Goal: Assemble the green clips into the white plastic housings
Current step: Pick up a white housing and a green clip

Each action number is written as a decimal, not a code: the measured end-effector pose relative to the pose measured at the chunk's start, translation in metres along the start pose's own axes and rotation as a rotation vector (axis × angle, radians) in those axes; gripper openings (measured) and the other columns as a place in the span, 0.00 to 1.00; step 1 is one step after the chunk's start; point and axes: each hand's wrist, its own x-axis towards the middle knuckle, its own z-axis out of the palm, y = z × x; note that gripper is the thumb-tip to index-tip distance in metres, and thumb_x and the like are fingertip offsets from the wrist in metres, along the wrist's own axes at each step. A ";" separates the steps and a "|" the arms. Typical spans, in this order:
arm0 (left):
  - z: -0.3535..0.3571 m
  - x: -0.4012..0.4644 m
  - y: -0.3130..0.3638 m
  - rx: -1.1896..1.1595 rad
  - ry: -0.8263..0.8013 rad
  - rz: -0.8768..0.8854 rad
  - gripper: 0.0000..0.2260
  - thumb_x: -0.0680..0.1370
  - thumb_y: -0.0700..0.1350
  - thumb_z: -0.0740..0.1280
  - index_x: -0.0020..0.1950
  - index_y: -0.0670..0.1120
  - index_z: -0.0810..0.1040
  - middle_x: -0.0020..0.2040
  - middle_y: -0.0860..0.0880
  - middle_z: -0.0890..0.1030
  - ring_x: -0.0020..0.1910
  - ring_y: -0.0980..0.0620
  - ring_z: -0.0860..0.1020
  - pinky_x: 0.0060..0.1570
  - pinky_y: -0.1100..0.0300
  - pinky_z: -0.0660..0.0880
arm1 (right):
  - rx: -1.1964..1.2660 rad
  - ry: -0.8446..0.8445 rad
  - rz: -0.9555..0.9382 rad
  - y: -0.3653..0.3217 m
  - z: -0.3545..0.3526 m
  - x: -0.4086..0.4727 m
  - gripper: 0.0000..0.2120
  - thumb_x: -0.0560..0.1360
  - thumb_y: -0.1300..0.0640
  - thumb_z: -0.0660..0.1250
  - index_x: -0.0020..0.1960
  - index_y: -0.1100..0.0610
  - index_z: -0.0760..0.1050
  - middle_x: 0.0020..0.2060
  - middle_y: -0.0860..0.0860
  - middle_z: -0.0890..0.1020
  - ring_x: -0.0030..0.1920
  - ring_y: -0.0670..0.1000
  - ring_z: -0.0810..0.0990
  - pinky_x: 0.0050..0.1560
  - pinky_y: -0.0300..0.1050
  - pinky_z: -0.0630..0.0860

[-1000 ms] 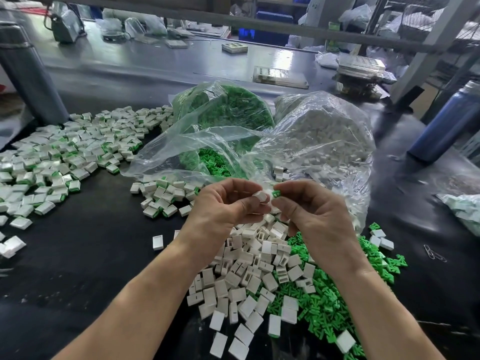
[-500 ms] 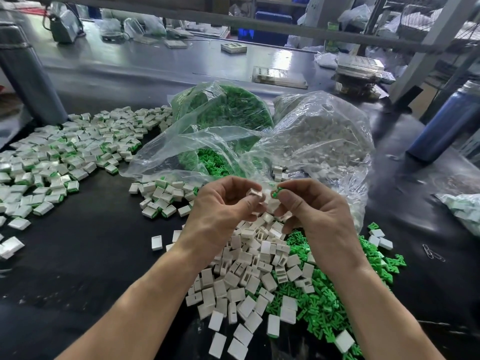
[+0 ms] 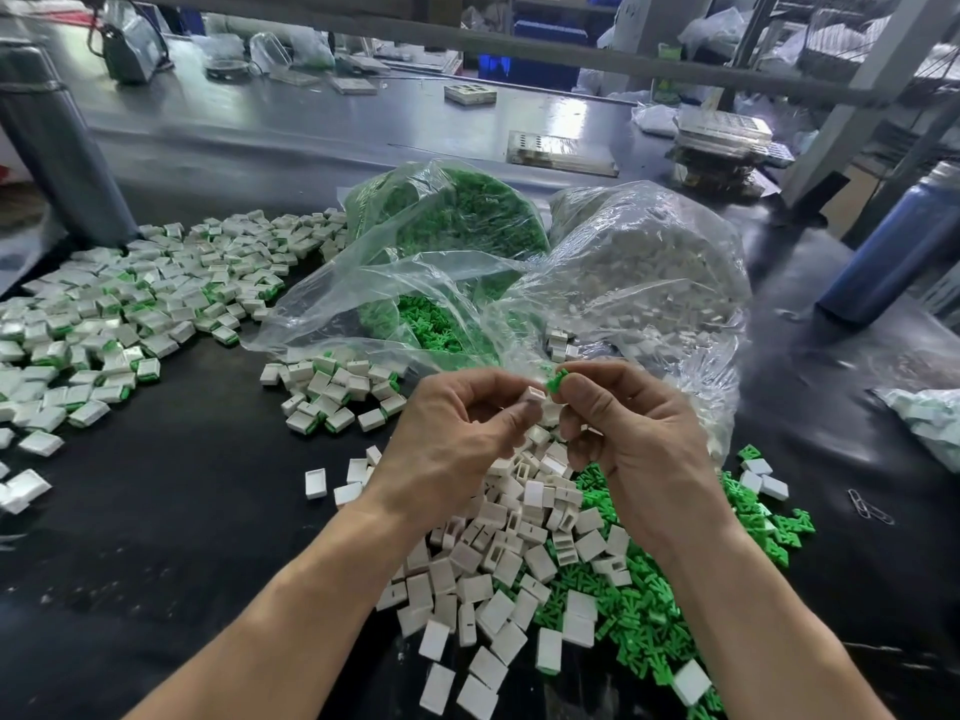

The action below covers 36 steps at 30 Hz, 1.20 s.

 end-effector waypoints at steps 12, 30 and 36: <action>0.000 0.000 0.001 -0.022 -0.033 0.029 0.06 0.79 0.42 0.73 0.55 0.48 0.86 0.45 0.51 0.87 0.42 0.54 0.83 0.44 0.62 0.81 | -0.190 0.016 -0.056 0.005 0.003 -0.004 0.06 0.73 0.52 0.75 0.49 0.53 0.86 0.35 0.51 0.82 0.34 0.50 0.77 0.30 0.41 0.75; 0.002 -0.001 0.001 0.055 0.108 0.064 0.06 0.77 0.35 0.74 0.48 0.47 0.86 0.40 0.52 0.87 0.38 0.54 0.84 0.39 0.64 0.81 | -0.587 0.017 -0.188 0.005 0.007 -0.008 0.05 0.78 0.56 0.73 0.50 0.47 0.82 0.38 0.42 0.83 0.36 0.43 0.80 0.37 0.35 0.76; -0.002 0.000 -0.001 0.126 0.107 0.086 0.09 0.77 0.31 0.73 0.48 0.46 0.85 0.40 0.54 0.86 0.37 0.56 0.85 0.38 0.63 0.81 | -0.657 0.030 -0.214 0.007 0.006 -0.008 0.08 0.78 0.59 0.75 0.50 0.46 0.82 0.40 0.44 0.84 0.39 0.46 0.83 0.39 0.38 0.79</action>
